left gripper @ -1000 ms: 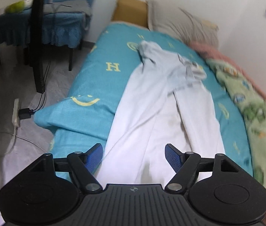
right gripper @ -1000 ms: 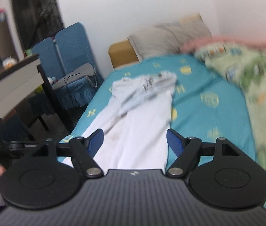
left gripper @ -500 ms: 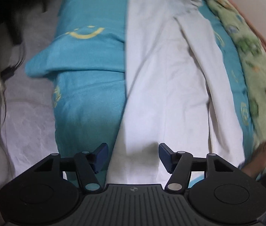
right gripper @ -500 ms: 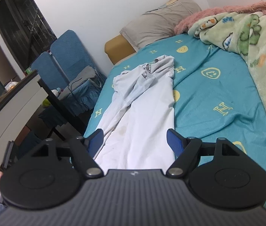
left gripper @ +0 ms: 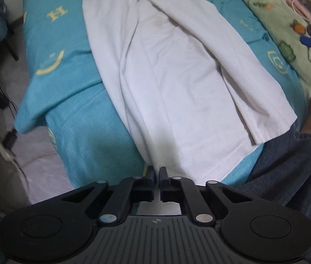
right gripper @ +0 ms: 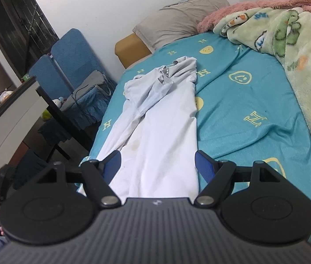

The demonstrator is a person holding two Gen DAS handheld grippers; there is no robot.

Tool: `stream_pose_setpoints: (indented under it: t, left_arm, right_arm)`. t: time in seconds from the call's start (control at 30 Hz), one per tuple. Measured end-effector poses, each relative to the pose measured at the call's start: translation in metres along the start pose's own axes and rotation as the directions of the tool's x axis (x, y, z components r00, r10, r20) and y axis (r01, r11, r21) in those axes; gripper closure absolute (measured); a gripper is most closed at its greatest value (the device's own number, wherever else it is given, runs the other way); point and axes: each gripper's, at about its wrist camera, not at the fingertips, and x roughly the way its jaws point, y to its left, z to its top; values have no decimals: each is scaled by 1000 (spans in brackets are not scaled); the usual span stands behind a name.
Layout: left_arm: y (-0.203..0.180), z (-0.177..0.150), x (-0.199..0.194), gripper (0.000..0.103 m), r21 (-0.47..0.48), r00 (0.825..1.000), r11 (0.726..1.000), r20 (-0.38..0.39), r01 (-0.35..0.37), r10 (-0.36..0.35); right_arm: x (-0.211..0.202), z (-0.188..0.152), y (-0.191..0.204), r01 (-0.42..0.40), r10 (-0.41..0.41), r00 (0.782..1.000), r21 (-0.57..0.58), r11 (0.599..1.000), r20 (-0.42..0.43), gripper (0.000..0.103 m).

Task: Fold clothes

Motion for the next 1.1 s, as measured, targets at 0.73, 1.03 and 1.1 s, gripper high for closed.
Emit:
stream_pose_setpoints:
  t: [0.73, 1.03, 1.1]
  left_arm:
    - [-119, 28, 6, 59, -176, 982, 973, 144, 148, -123]
    - [-17, 3, 27, 38, -643, 981, 751, 188, 150, -35]
    - [-3, -3, 35, 38, -715, 980, 677, 195, 171, -42]
  right_arm:
    - [10, -17, -28, 1, 22, 989, 153, 988, -149, 27]
    - [31, -38, -50, 39, 77, 946, 343, 938, -316, 26]
    - [37, -44, -55, 68, 70, 934, 368, 927, -349, 26]
